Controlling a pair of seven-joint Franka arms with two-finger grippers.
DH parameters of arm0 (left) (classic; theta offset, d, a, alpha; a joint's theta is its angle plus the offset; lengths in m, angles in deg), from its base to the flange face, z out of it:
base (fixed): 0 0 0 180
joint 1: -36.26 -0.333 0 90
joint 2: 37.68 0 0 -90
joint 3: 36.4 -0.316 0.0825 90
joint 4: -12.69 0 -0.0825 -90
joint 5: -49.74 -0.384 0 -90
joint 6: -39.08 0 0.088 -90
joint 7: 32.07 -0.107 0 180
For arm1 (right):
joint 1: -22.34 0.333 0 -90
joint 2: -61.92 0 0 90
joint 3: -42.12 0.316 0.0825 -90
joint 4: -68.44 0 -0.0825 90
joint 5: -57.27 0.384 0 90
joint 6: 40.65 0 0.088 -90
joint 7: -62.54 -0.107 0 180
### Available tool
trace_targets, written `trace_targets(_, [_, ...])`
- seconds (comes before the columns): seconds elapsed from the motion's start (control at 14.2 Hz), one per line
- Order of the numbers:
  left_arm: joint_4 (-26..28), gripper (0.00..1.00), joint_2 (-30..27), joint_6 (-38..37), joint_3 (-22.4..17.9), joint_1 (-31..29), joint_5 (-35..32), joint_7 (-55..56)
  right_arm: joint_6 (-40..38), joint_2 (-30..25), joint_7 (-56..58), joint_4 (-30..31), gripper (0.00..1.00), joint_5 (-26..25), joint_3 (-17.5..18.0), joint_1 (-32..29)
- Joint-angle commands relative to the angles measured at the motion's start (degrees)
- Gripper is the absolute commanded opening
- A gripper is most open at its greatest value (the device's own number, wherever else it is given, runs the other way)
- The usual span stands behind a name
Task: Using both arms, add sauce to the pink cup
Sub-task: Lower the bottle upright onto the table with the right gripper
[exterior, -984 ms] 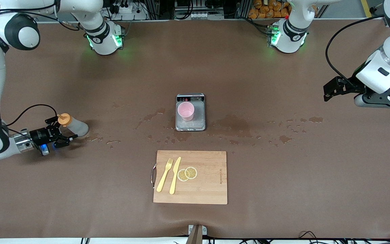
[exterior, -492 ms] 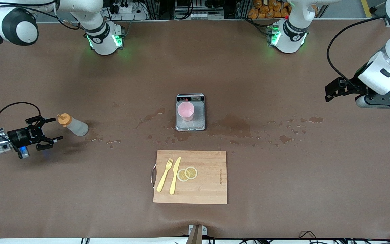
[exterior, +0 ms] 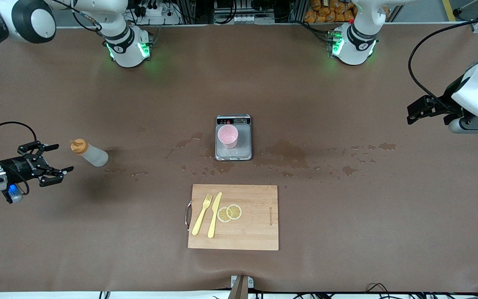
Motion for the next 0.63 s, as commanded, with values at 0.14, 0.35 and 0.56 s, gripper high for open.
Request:
trace_targets(0.14, [-0.7,1.00,-0.4,-1.2,0.3,-0.1,-0.6,0.0,-0.3,-8.7,-0.4,1.0,1.00,-6.0,-0.2,11.9])
trace_targets(0.35, [-0.7,1.00,-0.4,-1.2,0.3,-0.1,-0.6,-0.1,2.1,-10.9,1.0,0.9,1.00,-6.2,-0.2,16.7])
trace_targets(0.56, [-0.7,1.00,-0.4,-1.2,0.3,-0.1,-0.6,-0.1,3.5,-12.3,2.2,1.0,1.00,-6.3,-0.5,17.4])
